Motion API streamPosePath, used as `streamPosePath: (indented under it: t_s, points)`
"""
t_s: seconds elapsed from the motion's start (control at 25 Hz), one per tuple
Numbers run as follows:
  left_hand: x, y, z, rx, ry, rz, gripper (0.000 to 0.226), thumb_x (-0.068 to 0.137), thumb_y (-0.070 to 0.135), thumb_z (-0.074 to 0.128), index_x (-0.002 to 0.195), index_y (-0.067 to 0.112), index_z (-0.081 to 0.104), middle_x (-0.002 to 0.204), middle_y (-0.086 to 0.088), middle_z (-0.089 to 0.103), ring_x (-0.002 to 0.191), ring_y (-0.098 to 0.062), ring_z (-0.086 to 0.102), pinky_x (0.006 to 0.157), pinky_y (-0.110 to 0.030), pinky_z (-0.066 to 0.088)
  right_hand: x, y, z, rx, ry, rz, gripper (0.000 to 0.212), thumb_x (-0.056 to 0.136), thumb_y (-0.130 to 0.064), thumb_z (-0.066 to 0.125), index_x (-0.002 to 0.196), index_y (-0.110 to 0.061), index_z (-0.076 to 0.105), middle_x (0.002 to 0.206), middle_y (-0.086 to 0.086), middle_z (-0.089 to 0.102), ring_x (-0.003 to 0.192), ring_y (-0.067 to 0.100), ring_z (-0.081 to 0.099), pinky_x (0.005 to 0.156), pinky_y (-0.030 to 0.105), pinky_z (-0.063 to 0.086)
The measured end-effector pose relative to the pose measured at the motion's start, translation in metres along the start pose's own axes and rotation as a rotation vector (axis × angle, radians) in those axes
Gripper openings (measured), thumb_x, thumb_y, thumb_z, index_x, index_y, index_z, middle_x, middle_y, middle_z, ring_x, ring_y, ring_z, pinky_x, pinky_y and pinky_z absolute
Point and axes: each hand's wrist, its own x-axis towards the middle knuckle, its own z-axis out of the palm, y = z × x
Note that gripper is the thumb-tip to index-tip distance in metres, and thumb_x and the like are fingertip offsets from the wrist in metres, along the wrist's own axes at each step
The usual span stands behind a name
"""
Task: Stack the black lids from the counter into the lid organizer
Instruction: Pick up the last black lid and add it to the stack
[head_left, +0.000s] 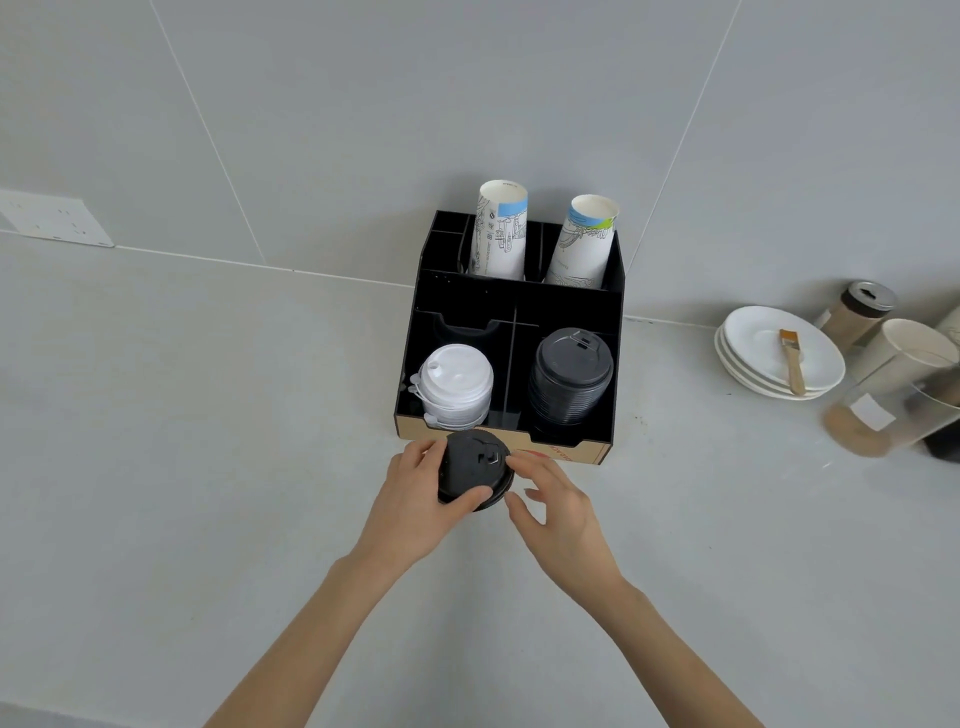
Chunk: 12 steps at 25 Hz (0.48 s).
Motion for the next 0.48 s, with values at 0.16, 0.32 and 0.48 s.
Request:
streamPosePath:
  t_s: [0.16,0.32,0.48]
  points:
    - [0.018,0.021,-0.006,0.035,-0.011,0.090,0.066,0.080,0.035,0.063,0.134,0.014,0.032,0.138,-0.006,0.039,0.125,-0.023,0.035,0.103,-0.029,0.031,0.011,0.001,-0.019,-0.004,0.071,0.018,0.037,0.088,-0.011,0.051,0.125,-0.013,0.046,0.129,0.001,0.052,0.110,0.012,0.052,0.097,0.021,0.042]
    - [0.034,0.039,-0.008,0.055,-0.021,0.149,0.067,0.082,0.032,0.061,0.136,0.012,0.028,0.140,-0.006,0.035,0.129,-0.022,0.030,0.106,-0.029,0.028,0.025,0.000,-0.039,0.006,0.133,0.039,0.036,0.090,-0.013,0.049,0.126,-0.011,0.045,0.130,0.003,0.050,0.103,0.012,0.053,0.083,0.000,0.036]
    - [0.048,0.055,-0.007,0.071,-0.018,0.198,0.065,0.084,0.031,0.058,0.137,0.011,0.026,0.142,-0.005,0.033,0.131,-0.020,0.028,0.106,-0.030,0.028,0.043,-0.001,-0.060,-0.010,0.186,0.078,0.036,0.090,-0.015,0.048,0.126,-0.011,0.044,0.133,0.007,0.050,0.118,0.023,0.050,0.096,0.025,0.038]
